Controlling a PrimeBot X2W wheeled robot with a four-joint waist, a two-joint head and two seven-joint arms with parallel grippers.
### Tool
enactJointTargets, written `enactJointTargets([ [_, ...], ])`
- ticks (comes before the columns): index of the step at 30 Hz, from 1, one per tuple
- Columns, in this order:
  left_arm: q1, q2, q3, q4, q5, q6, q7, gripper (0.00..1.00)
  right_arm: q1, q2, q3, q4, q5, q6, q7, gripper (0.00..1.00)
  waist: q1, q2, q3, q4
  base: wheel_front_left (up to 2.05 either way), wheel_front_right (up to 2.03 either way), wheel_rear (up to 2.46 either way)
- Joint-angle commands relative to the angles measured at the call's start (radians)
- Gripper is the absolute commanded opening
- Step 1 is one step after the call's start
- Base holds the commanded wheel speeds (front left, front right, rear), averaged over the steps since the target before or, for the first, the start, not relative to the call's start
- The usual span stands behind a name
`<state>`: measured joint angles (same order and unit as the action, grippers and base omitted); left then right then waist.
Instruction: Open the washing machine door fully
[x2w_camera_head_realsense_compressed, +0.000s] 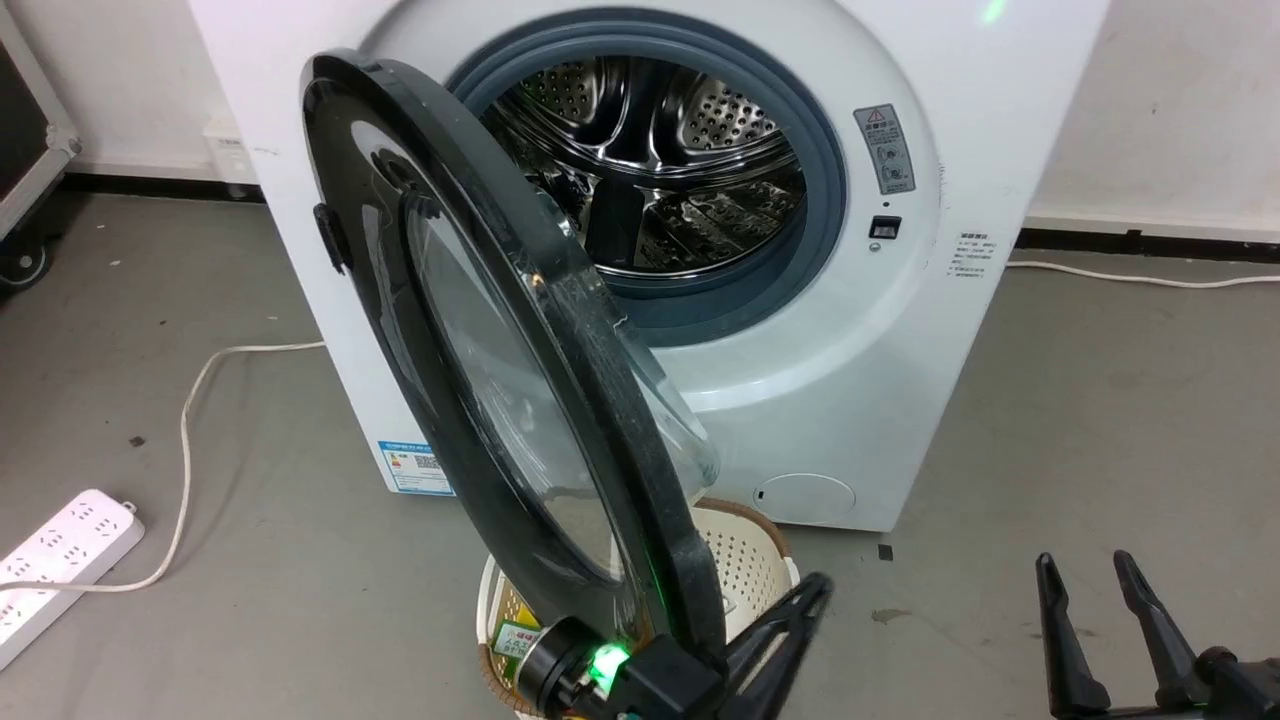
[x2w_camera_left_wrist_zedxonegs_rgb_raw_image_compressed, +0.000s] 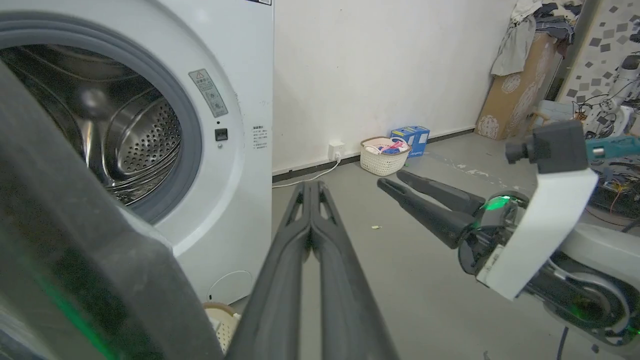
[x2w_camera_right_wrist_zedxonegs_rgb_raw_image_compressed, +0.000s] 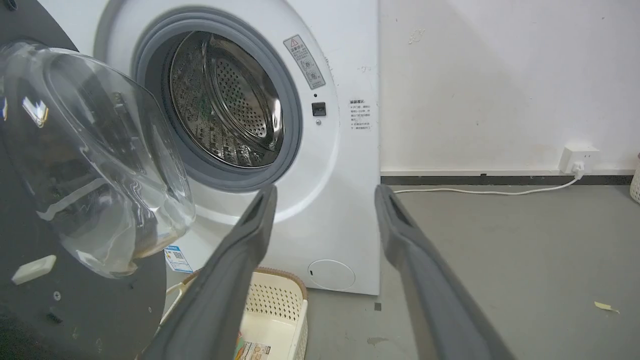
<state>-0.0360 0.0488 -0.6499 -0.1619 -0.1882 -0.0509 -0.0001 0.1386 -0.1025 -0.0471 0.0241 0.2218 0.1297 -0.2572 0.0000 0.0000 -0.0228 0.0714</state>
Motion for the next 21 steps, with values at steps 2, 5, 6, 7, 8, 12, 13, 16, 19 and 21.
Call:
enactJointTargets([
  [2, 0.007, 0.002, 0.031, 0.090, 0.005, 0.047, -0.029, 0.00, -0.003, 0.003, 0.006, 0.006, 0.014, 0.001, -0.005, 1.00, 0.0000, 0.0000, 0.001, 0.008, 0.00, 0.00, 0.00],
  [5, 0.004, 0.005, 0.049, 0.144, 0.007, 0.067, -0.044, 0.00, -0.003, 0.002, 0.012, 0.010, 0.017, 0.001, -0.005, 1.00, 0.0000, 0.0000, 0.002, 0.019, 0.00, 0.00, 0.00],
  [6, 0.003, 0.005, 0.054, 0.156, 0.004, 0.069, -0.048, 0.00, -0.002, 0.002, 0.013, 0.010, 0.018, 0.001, -0.005, 1.00, 0.0000, 0.0000, 0.001, 0.024, 0.00, 0.00, 0.00],
  [7, 0.002, 0.006, 0.058, 0.166, 0.001, 0.071, -0.053, 0.00, -0.002, 0.002, 0.014, 0.010, 0.019, 0.001, -0.005, 1.00, 0.0000, 0.0000, 0.001, 0.030, 0.00, 0.00, 0.00],
  [8, 0.002, 0.007, 0.061, 0.172, -0.002, 0.071, -0.058, 0.00, -0.002, 0.002, 0.015, 0.010, 0.021, 0.001, -0.005, 1.00, 0.0000, 0.0000, 0.000, 0.037, 0.00, 0.00, 0.00],
  [12, 0.008, 0.016, 0.057, 0.177, -0.006, 0.067, -0.067, 0.00, 0.006, 0.004, 0.010, 0.008, 0.027, 0.001, -0.005, 1.00, 0.0000, 0.0000, -0.007, 0.085, 0.00, 0.00, 0.00],
  [13, 0.012, 0.019, 0.052, 0.175, -0.006, 0.064, -0.065, 0.00, 0.008, 0.004, 0.007, 0.008, 0.029, 0.001, -0.005, 1.00, 0.0000, 0.0000, -0.010, 0.102, 0.00, 0.00, 0.00],
  [16, 0.031, 0.029, 0.038, 0.162, -0.006, 0.061, -0.059, 0.00, 0.014, 0.009, 0.001, 0.009, 0.031, 0.001, -0.005, 1.00, 0.0000, 0.0000, -0.018, 0.159, 0.00, 0.00, 0.00],
  [19, 0.056, 0.040, 0.035, 0.155, -0.008, 0.068, -0.055, 0.00, 0.017, 0.018, -0.007, 0.012, 0.029, 0.001, -0.005, 1.00, 0.0000, 0.0000, -0.027, 0.223, 0.00, 0.00, 0.00],
  [21, 0.071, 0.046, 0.041, 0.144, -0.012, 0.078, -0.059, 0.00, 0.019, 0.024, -0.014, 0.016, 0.032, 0.001, -0.005, 1.00, 0.0000, 0.0000, -0.031, 0.271, 0.00, 0.00, 0.00],
])
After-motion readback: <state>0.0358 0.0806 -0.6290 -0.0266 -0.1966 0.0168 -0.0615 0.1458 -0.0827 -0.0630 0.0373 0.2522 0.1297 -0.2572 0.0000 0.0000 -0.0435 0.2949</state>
